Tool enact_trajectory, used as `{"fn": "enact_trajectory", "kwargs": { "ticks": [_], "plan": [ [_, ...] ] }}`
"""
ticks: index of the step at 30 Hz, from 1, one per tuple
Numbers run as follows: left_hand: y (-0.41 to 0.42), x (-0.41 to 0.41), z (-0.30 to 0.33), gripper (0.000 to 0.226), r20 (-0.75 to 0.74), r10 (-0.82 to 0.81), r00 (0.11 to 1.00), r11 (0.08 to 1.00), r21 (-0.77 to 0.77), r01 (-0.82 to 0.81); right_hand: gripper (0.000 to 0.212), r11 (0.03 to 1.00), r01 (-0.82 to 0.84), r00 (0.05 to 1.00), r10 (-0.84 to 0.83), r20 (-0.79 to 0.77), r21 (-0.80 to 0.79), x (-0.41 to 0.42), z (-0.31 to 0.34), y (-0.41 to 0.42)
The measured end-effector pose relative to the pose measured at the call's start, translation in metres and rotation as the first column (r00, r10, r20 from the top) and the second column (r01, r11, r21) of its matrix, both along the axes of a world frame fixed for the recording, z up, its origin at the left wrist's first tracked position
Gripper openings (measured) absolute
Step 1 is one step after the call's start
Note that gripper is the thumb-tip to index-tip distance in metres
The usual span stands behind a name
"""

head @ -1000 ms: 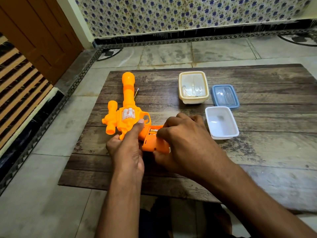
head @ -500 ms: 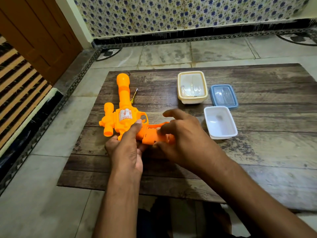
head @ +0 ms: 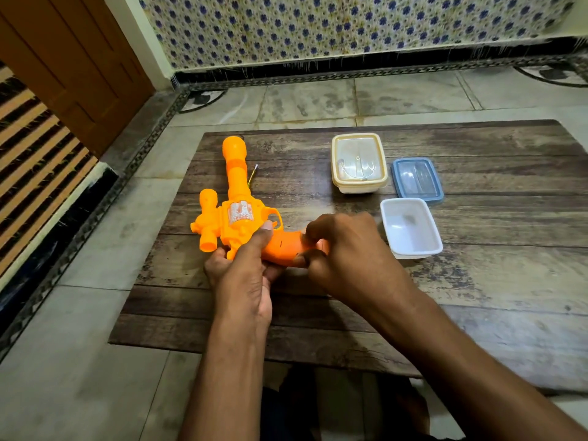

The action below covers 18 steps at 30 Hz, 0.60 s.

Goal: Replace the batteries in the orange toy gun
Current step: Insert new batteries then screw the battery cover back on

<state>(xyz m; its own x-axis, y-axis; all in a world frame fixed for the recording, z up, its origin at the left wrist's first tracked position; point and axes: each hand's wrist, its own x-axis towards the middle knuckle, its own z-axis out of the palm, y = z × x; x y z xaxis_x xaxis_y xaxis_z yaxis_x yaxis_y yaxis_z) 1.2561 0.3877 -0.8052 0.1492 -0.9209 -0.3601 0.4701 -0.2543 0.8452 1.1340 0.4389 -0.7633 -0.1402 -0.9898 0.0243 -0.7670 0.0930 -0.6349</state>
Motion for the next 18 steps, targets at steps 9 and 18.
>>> {"fn": "enact_trajectory", "kwargs": {
  "ticks": [9,18],
  "plan": [
    [0.002,0.006,0.004,0.033,-0.089,-0.059,0.994,0.995,0.080,0.066,0.026,0.987,0.018,0.992,0.002,0.124,-0.160,-0.009,-0.014,0.000],
    [-0.002,0.009,0.008,0.033,-0.097,-0.009,0.995,0.993,0.116,0.021,0.006,0.971,0.005,1.000,-0.007,0.006,0.237,-0.038,-0.010,0.003]
  ]
}}
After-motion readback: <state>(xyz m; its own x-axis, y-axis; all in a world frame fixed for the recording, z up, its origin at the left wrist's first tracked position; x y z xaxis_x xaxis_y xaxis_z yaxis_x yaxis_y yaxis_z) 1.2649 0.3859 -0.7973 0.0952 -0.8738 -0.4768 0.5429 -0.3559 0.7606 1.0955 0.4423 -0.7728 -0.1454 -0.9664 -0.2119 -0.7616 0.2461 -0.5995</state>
